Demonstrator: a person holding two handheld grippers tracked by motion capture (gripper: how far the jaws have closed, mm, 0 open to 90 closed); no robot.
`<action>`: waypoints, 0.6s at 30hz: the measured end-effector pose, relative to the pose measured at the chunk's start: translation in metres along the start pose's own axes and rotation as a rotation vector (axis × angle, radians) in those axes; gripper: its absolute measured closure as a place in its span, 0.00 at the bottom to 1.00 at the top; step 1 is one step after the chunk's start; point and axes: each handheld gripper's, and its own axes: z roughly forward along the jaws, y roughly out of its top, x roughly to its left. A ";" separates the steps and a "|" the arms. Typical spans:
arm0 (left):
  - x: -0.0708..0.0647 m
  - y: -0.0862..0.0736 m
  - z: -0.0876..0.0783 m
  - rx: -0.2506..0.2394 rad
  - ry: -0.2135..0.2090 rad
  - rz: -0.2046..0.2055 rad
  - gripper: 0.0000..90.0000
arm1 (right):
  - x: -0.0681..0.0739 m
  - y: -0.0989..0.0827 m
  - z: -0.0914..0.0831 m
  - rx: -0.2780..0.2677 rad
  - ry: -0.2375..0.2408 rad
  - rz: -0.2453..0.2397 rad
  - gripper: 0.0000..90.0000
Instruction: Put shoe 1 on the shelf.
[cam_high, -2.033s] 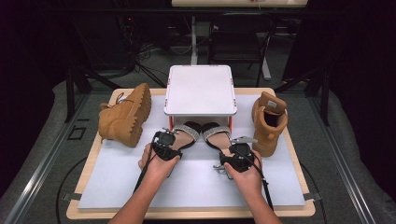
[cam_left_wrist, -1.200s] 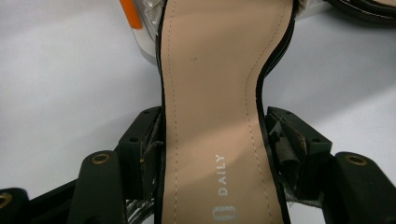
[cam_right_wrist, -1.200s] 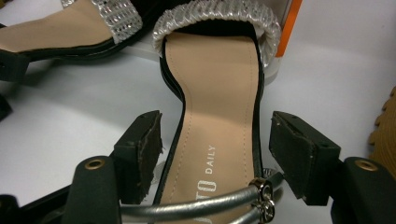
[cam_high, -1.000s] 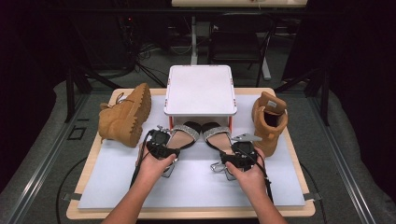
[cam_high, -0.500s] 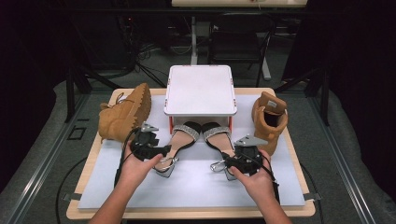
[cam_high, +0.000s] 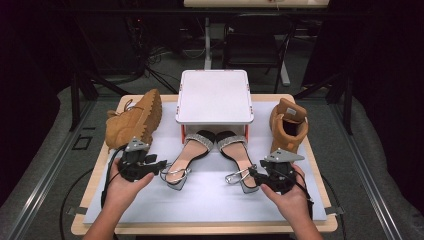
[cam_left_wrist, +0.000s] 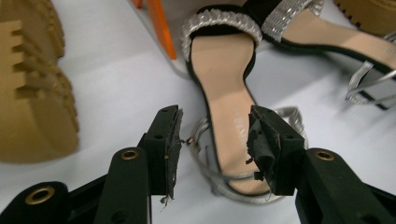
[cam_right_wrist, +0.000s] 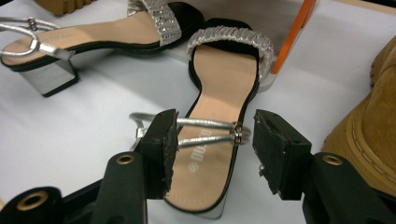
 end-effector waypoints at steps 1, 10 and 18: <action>0.002 -0.003 -0.002 0.002 -0.008 0.001 0.59 | 0.000 -0.002 -0.002 -0.002 -0.002 -0.002 0.55; 0.004 -0.035 -0.007 0.025 -0.019 0.022 0.57 | -0.002 -0.019 -0.011 0.027 0.006 -0.017 0.52; -0.003 -0.057 0.002 0.045 -0.024 0.024 0.53 | 0.001 -0.037 -0.011 0.060 0.016 -0.033 0.55</action>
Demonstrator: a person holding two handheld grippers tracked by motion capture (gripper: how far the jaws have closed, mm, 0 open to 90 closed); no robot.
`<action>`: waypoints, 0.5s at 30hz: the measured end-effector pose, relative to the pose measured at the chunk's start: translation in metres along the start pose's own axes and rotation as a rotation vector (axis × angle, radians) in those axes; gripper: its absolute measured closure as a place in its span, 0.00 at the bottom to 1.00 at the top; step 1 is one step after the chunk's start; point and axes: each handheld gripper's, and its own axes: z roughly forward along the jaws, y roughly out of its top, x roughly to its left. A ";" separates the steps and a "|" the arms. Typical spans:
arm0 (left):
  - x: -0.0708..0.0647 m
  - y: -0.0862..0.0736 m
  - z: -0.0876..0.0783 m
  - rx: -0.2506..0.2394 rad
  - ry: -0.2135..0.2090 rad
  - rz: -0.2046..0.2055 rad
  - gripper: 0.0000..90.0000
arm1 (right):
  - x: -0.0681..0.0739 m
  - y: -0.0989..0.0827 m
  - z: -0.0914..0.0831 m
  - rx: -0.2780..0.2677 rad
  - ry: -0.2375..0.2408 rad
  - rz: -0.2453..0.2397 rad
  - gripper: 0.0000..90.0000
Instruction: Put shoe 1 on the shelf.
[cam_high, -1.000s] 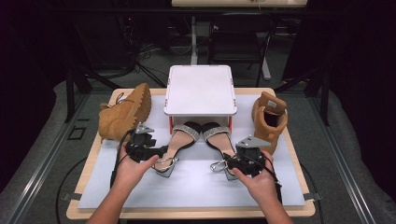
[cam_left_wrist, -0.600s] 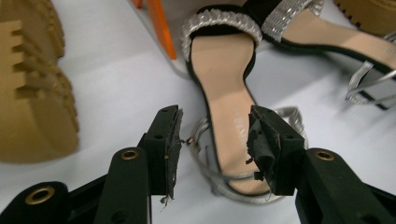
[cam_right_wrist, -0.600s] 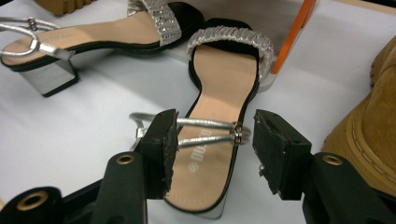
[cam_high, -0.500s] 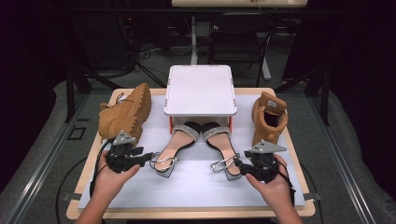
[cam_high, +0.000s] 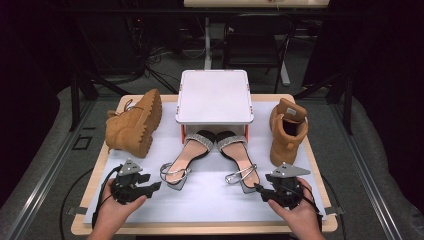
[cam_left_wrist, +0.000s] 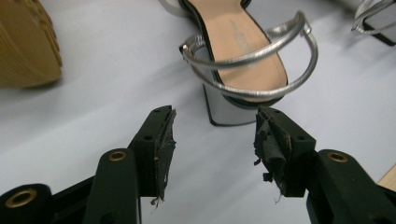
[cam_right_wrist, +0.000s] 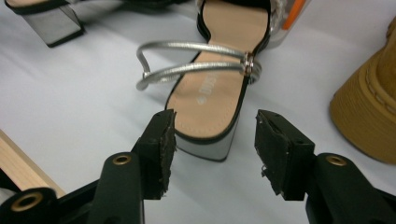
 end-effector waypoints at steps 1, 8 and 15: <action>-0.001 -0.002 0.002 0.001 0.003 0.001 0.55 | 0.000 -0.002 0.001 0.007 -0.007 -0.001 0.57; -0.007 -0.009 0.009 0.007 0.016 0.043 0.83 | 0.001 -0.014 0.004 0.023 -0.016 0.012 0.79; -0.012 -0.008 0.015 -0.001 -0.010 0.048 1.00 | 0.001 -0.021 0.010 0.049 -0.013 0.018 1.00</action>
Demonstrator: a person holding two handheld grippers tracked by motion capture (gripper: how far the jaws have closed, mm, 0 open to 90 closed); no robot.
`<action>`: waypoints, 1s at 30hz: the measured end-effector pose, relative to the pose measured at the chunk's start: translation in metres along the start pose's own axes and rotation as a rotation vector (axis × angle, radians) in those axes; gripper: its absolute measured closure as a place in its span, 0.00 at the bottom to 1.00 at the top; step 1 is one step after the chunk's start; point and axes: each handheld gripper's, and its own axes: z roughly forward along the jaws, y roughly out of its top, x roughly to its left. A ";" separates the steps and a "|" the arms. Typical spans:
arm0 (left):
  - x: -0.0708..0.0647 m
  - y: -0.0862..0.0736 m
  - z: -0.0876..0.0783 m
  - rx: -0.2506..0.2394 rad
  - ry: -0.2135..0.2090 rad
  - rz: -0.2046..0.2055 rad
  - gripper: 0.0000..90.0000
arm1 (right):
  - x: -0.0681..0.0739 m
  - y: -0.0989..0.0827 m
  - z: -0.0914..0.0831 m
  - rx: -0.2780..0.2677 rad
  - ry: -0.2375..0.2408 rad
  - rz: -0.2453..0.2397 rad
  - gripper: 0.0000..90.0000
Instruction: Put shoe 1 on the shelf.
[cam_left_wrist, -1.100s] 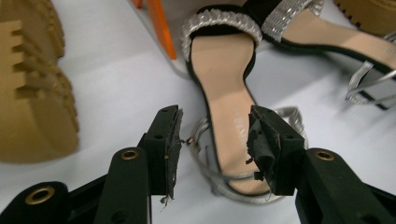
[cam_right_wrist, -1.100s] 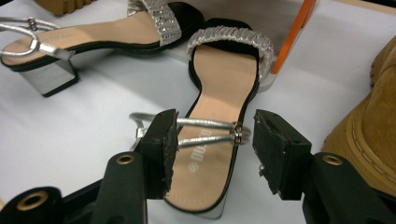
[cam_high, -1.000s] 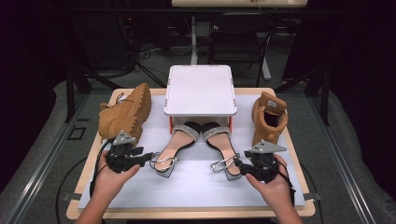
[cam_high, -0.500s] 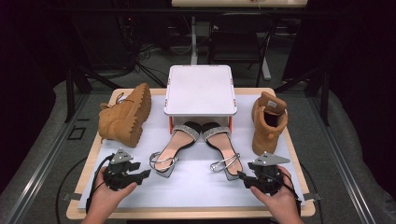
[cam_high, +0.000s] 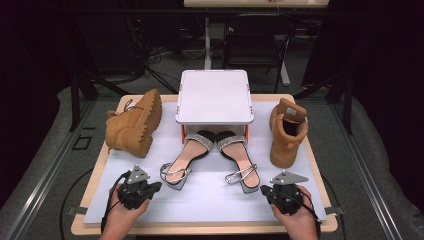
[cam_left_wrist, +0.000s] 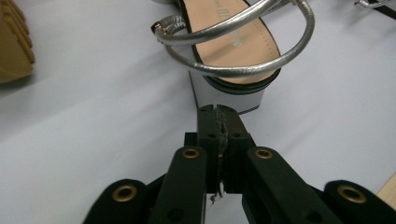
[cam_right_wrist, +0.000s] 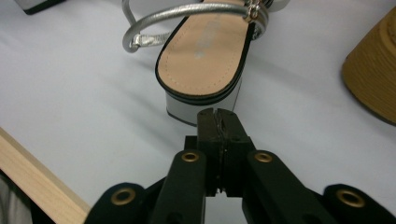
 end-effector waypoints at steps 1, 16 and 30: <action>0.000 0.000 0.001 0.004 -0.013 -0.003 1.00 | 0.001 0.000 0.001 0.007 0.001 -0.004 1.00; -0.006 0.005 0.015 0.040 -0.056 0.000 1.00 | 0.006 0.003 0.017 0.054 0.024 -0.006 1.00; -0.009 0.008 0.018 0.044 -0.071 -0.009 1.00 | 0.007 0.003 0.017 0.041 0.034 0.015 1.00</action>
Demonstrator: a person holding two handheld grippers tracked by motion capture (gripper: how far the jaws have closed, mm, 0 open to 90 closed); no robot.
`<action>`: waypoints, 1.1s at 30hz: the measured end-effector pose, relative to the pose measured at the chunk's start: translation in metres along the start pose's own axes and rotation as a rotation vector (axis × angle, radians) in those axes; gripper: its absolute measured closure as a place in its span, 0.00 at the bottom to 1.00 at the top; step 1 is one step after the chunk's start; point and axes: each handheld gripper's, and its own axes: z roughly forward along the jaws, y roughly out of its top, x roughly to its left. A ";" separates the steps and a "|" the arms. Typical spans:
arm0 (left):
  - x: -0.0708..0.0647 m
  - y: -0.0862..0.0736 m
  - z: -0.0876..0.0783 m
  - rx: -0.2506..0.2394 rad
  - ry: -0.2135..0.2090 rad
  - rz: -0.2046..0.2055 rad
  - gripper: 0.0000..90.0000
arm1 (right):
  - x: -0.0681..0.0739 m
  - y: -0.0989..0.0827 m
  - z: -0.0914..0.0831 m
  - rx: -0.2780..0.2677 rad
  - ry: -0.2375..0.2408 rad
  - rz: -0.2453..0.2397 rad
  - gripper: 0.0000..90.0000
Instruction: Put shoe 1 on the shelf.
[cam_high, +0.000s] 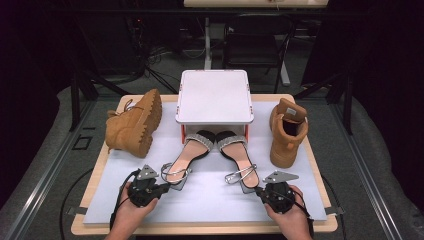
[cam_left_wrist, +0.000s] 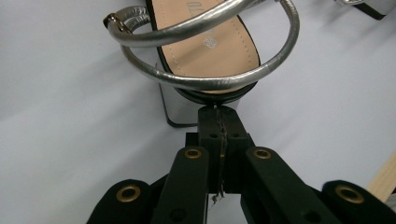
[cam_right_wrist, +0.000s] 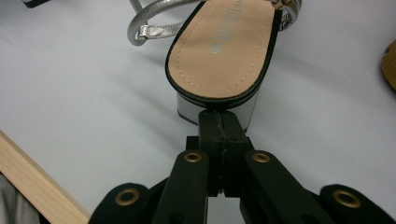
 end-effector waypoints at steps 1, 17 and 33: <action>0.000 0.000 0.000 0.003 -0.003 0.006 1.00 | 0.001 0.000 0.000 -0.001 -0.004 0.000 1.00; -0.010 0.012 0.004 -0.030 -0.048 -0.007 1.00 | 0.005 0.003 0.000 -0.031 -0.019 -0.003 1.00; -0.013 0.032 0.008 -0.052 -0.049 -0.012 1.00 | 0.008 0.024 0.005 -0.071 -0.019 -0.016 1.00</action>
